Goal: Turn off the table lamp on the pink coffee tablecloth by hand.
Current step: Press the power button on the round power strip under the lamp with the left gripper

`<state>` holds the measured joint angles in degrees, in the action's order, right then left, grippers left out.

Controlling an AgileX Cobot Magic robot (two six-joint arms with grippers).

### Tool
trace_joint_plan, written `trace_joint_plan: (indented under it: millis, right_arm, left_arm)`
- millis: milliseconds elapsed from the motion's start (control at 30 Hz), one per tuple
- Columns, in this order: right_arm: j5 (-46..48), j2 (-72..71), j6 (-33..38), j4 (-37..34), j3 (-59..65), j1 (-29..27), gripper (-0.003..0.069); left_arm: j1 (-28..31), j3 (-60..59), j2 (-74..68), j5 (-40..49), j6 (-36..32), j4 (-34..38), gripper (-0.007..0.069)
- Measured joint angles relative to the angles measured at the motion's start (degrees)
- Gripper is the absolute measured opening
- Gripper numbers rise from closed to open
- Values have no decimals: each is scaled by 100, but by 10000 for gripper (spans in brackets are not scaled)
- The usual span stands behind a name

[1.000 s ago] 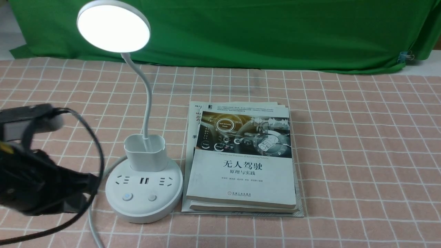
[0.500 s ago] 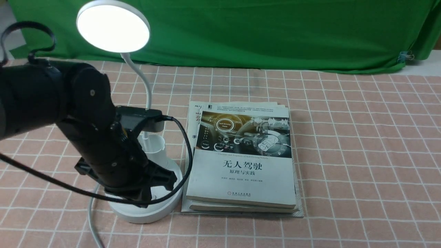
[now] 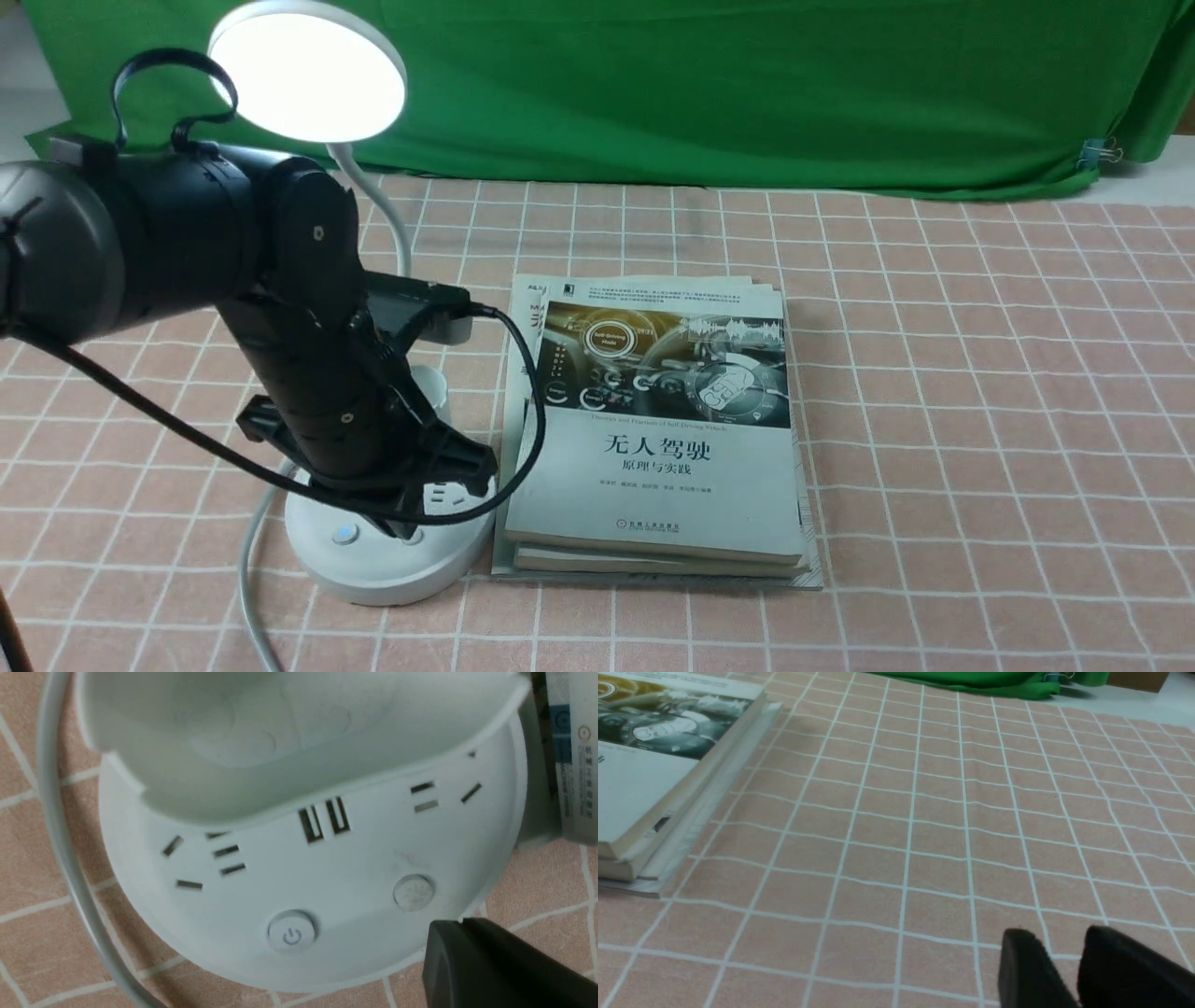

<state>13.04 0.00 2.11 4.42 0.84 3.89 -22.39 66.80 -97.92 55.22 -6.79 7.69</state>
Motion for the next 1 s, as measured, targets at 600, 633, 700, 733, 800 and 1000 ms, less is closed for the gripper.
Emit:
trace_joint_plan:
  millis: [600, 633, 700, 733, 800, 1000]
  right_arm:
    - [0, 0, 0, 0, 0, 0, 242]
    - [0, 0, 0, 0, 0, 0, 242]
    - [0, 0, 0, 0, 0, 0, 242]
    - [0, 0, 0, 0, 0, 0, 242]
    - [0, 0, 0, 0, 0, 0, 242]
    - [0, 0, 0, 0, 0, 0, 242]
  left_arm:
    - [-68, 87, -371, -133, 0, -98, -8]
    - [-68, 87, -454, -138, 0, -116, -8]
    - [-68, 122, -522, -116, 5, -129, -8]
    - [-68, 136, -530, -102, 5, -147, -8]
    - [-68, 142, -538, -102, 5, -154, -8]
    - [-68, 131, -179, -161, 5, -193, -6]
